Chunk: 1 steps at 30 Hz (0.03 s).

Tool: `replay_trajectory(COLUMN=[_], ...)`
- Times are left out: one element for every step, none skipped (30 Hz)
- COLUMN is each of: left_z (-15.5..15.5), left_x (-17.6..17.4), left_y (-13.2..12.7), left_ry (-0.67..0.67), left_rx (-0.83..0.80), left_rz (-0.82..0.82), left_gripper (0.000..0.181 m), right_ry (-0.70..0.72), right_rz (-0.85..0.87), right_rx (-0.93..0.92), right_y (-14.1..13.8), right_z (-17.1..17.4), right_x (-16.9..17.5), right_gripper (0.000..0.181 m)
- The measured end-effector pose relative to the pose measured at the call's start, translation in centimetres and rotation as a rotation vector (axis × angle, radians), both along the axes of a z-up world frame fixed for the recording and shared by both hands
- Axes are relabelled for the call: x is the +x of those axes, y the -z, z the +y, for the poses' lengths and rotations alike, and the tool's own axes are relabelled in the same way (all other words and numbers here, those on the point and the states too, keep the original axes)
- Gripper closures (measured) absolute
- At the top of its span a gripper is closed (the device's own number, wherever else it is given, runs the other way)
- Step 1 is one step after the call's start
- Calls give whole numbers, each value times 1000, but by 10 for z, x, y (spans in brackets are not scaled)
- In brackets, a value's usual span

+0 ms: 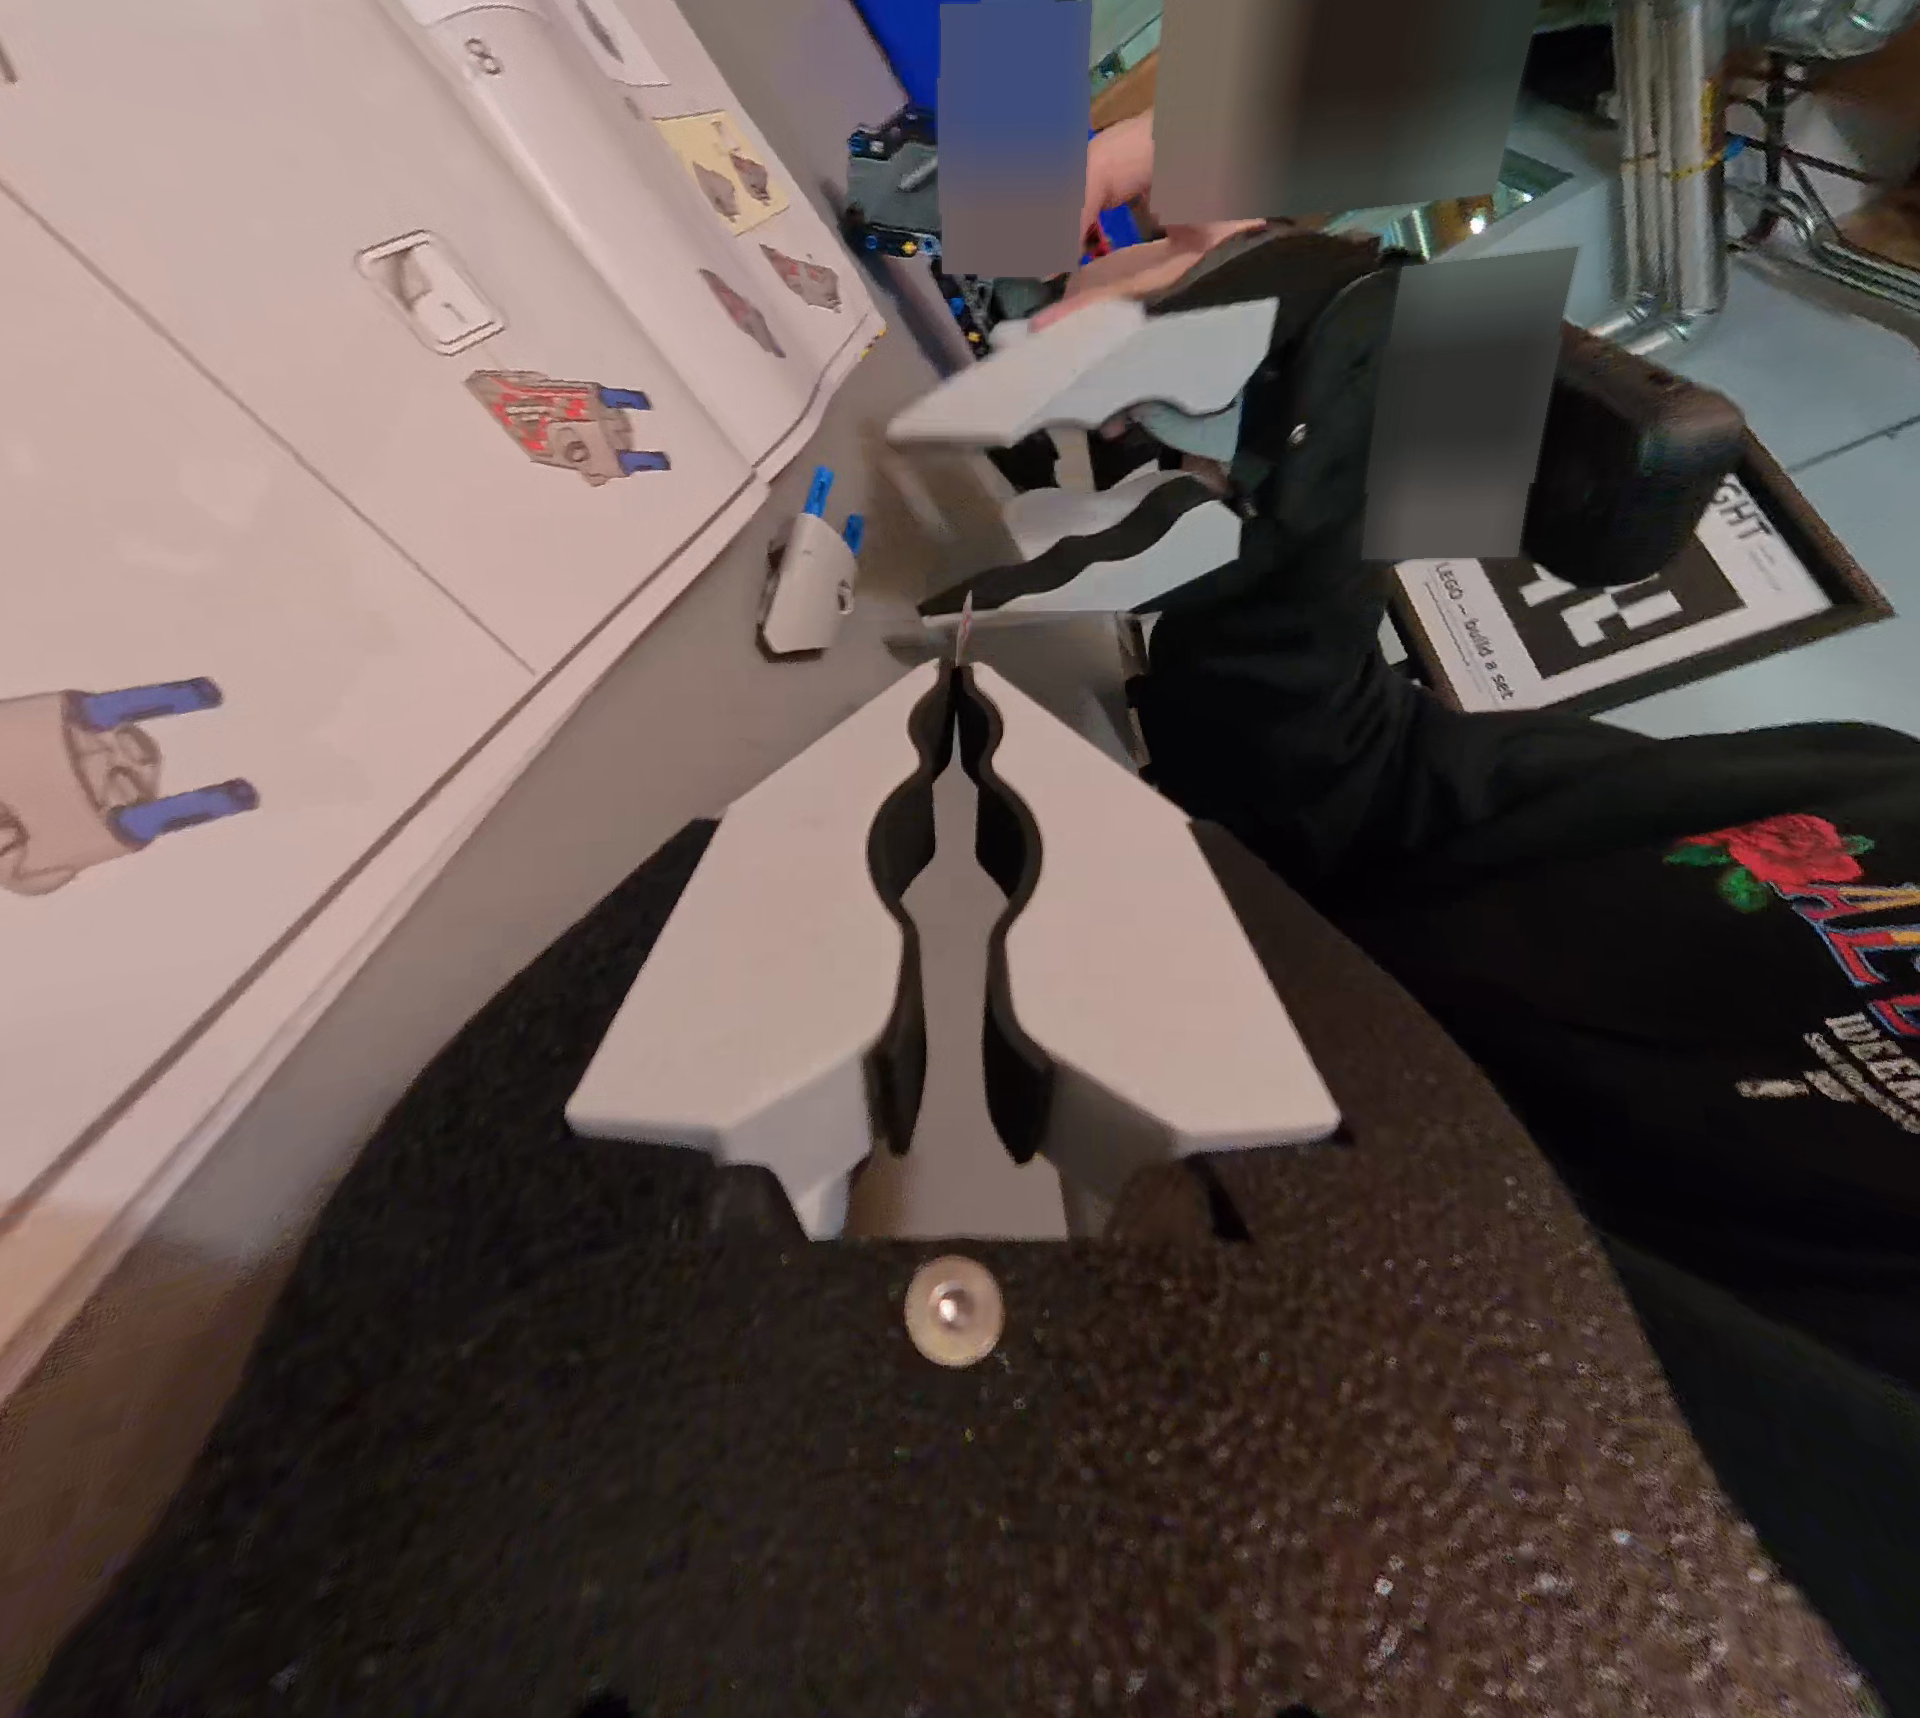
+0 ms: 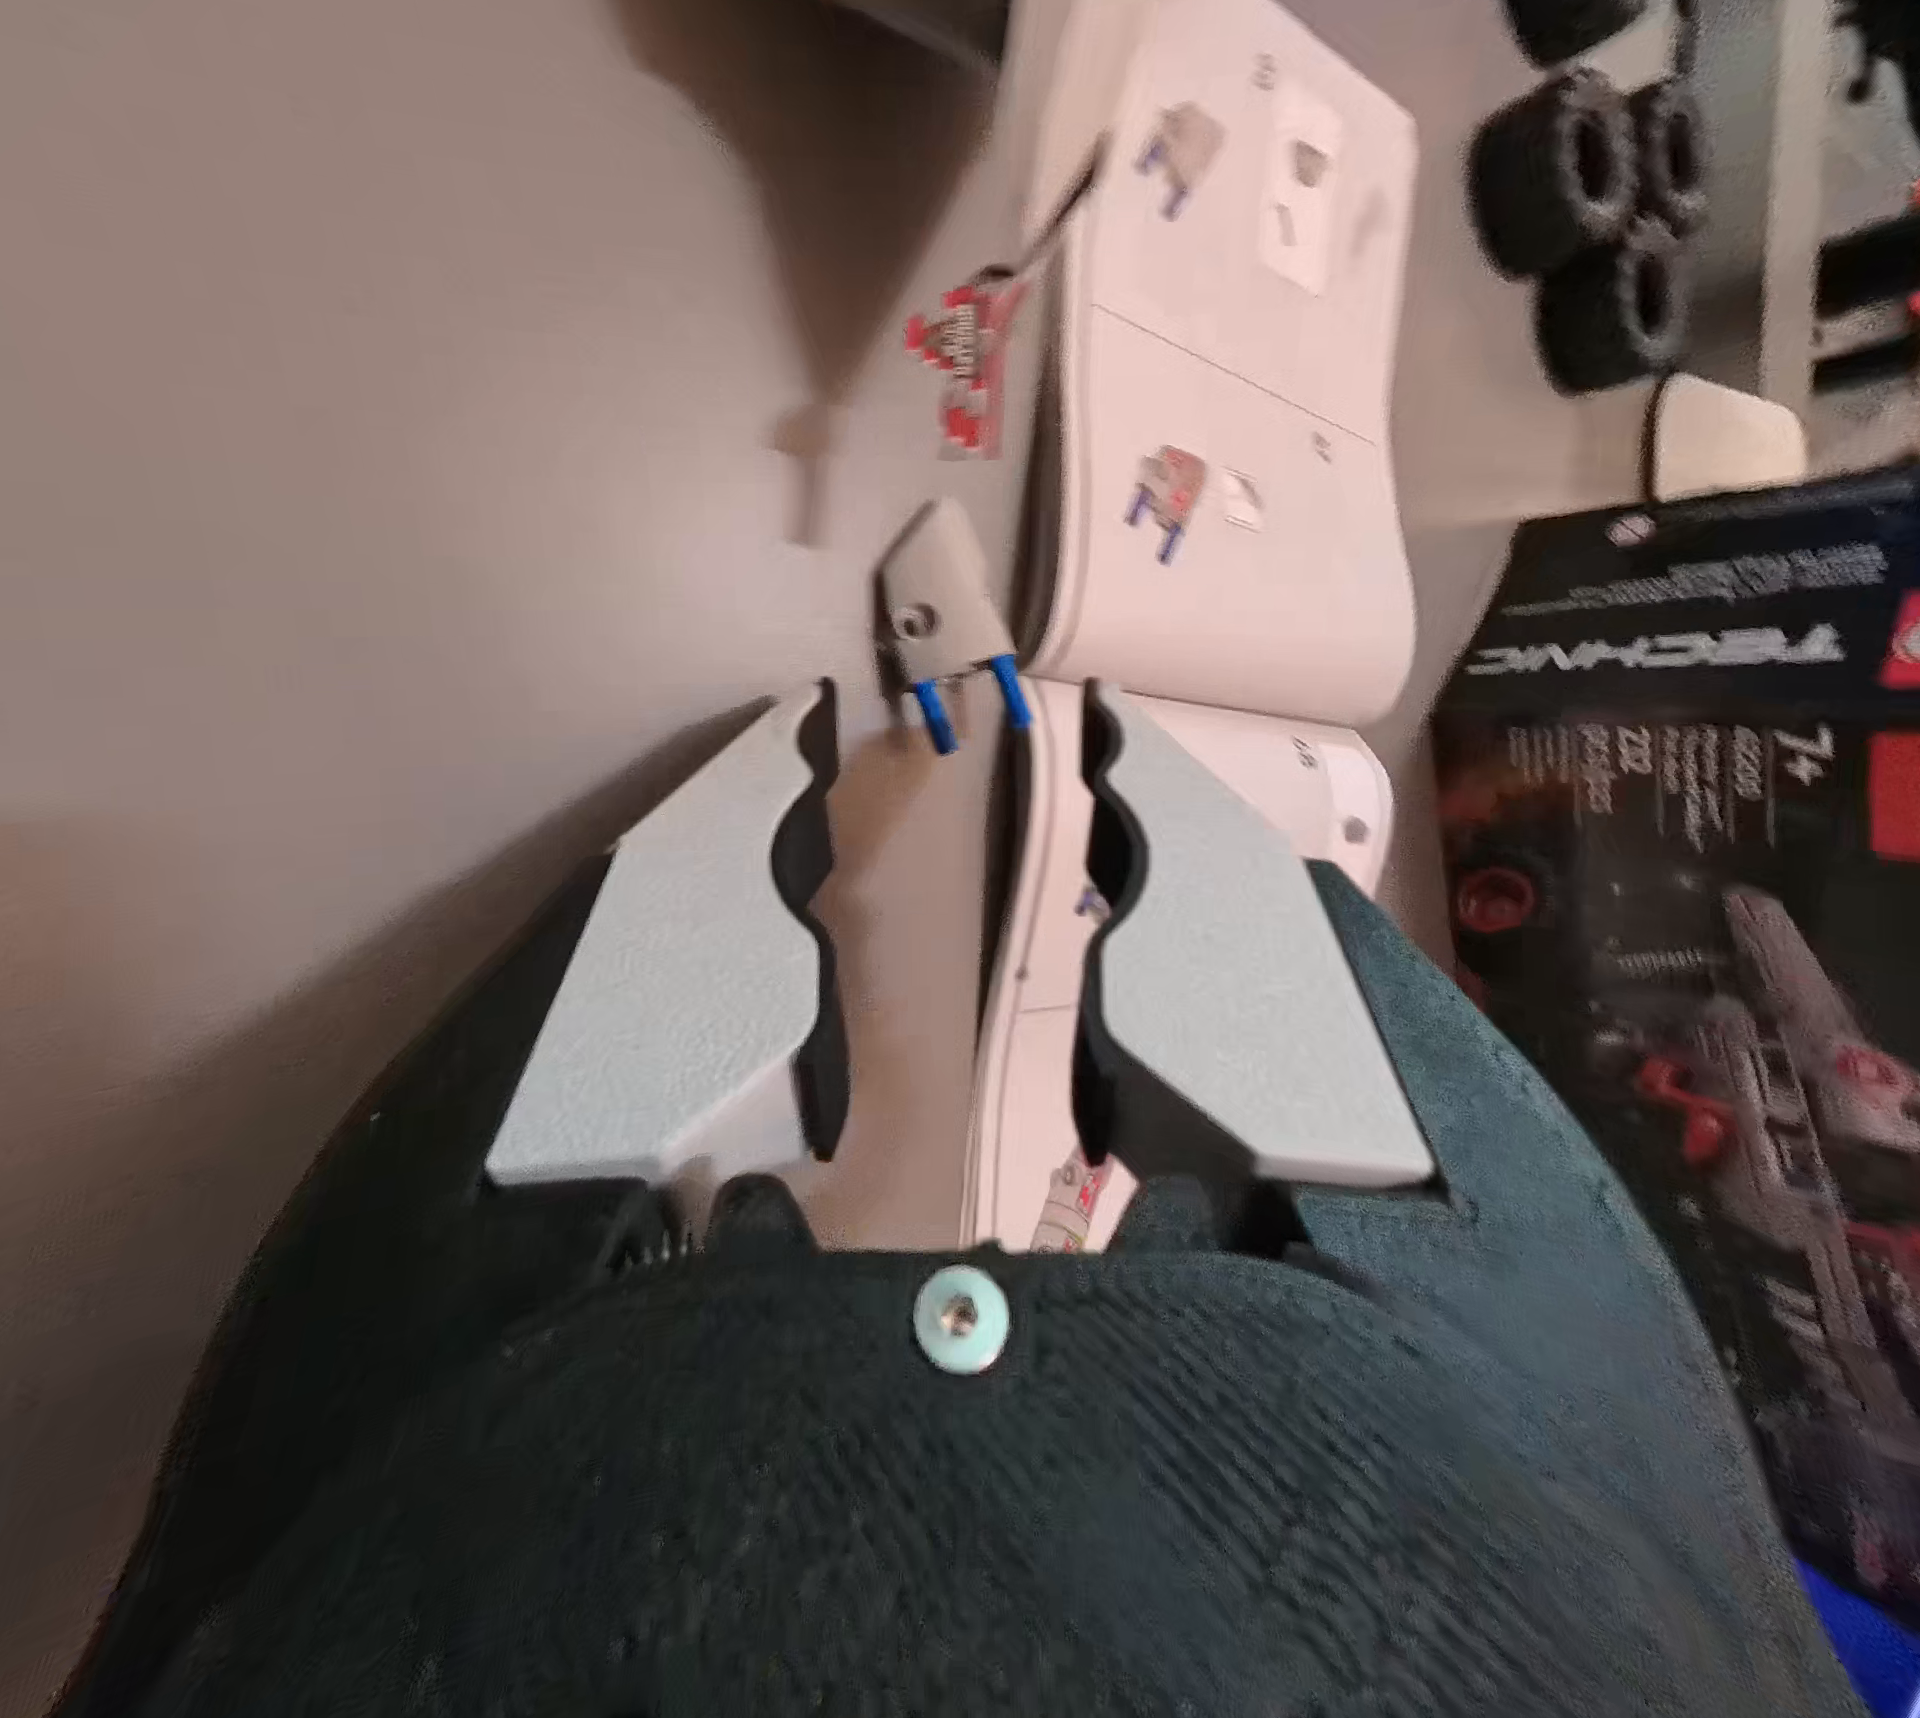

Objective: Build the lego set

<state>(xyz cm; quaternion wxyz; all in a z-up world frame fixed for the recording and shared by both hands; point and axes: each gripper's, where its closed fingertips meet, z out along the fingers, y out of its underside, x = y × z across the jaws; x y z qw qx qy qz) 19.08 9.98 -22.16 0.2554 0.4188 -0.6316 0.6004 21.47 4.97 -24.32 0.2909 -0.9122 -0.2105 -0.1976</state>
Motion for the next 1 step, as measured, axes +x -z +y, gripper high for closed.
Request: replay_trajectory(left_z=[-1], left_x=[3], left_y=[2], left_ry=[-8], left_rx=[4], left_rz=[18], left_gripper=[181], right_ry=[32], right_rz=[2], right_rx=[28], right_y=[-2], right_z=[0], right_x=[8], right_gripper=[131])
